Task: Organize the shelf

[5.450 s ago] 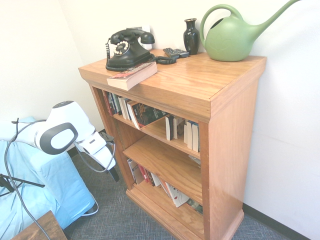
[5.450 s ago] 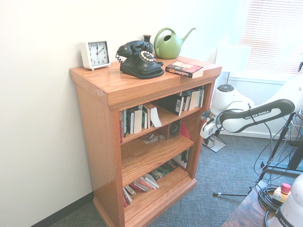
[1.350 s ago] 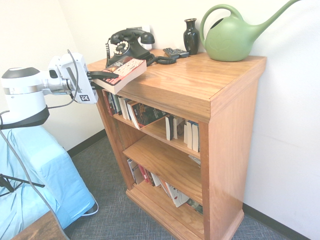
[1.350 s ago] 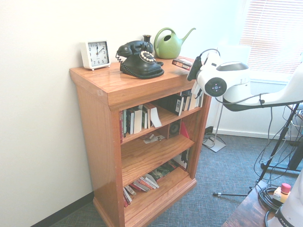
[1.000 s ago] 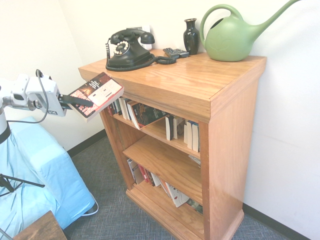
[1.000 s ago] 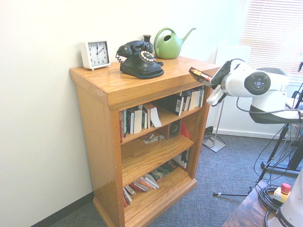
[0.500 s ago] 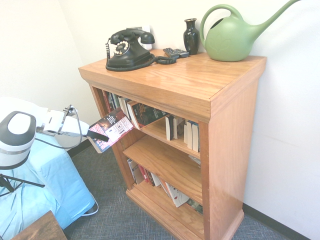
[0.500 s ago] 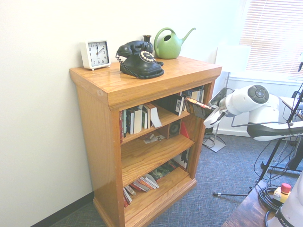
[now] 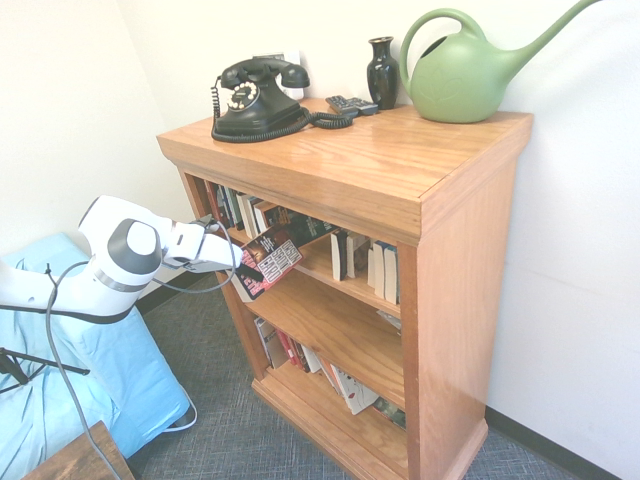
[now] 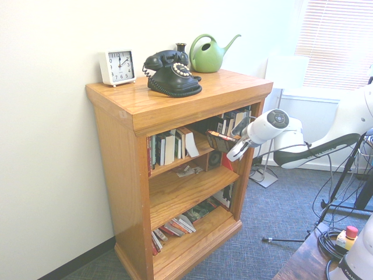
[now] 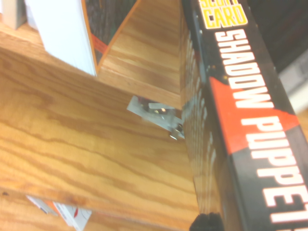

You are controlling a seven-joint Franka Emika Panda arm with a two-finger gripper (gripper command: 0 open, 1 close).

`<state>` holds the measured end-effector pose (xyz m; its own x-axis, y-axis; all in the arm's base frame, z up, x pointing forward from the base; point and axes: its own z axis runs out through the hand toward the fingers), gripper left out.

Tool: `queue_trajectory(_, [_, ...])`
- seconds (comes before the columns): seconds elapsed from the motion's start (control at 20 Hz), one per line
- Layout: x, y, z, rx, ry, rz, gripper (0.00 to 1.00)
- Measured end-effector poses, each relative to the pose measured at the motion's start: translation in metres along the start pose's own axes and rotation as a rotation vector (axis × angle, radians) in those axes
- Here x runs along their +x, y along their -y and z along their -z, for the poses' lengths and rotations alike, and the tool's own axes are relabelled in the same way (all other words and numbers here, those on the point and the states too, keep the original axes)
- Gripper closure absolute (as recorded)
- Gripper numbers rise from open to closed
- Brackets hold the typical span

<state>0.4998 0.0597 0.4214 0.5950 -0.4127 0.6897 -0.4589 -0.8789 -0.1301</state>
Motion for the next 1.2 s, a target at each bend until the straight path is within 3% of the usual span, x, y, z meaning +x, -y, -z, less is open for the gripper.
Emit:
queue_trajectory(0.6, [0.000,0.054,-0.045,0.065,0.008,-0.053,1.00])
queue_trajectory(1.2, [0.024,0.086,-0.076,0.058,-0.032,-0.062,1.00])
